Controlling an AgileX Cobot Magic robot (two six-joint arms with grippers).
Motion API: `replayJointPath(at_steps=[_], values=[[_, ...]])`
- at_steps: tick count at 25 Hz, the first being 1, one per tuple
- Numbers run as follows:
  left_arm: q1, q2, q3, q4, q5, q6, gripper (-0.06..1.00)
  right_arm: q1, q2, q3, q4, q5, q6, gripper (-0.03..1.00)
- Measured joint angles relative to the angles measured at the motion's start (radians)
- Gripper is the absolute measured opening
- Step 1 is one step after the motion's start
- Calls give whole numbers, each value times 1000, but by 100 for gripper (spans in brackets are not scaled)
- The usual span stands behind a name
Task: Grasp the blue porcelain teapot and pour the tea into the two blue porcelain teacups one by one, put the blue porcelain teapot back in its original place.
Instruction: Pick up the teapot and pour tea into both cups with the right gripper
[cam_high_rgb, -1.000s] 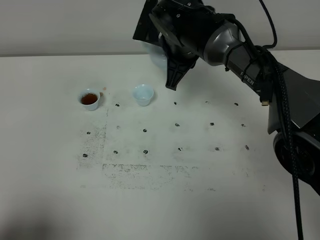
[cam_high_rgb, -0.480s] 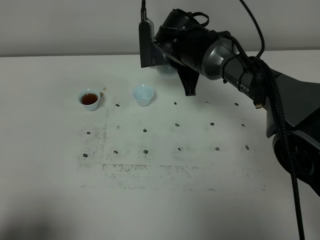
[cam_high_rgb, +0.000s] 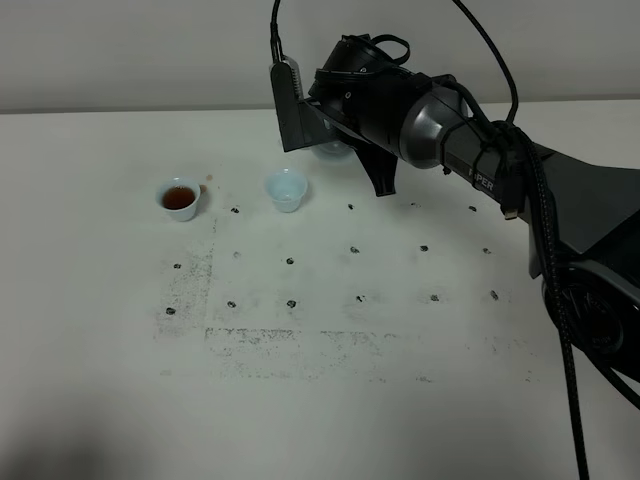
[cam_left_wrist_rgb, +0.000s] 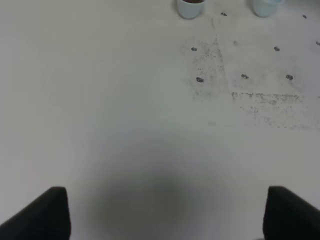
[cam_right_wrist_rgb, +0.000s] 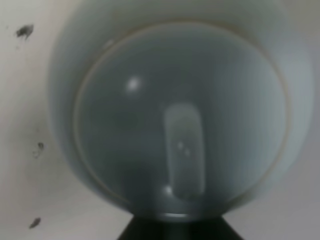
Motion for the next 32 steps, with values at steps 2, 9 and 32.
replayJointPath(at_steps=[2,9,32], values=[[0,0,0,0,0,0,74,0,0,0,1,6,-8,4],[0,0,0,0,0,0,74,0,0,0,96,45,-129,4],[0,0,0,0,0,1,74,-10,-1,0,88,-58,-209,4]])
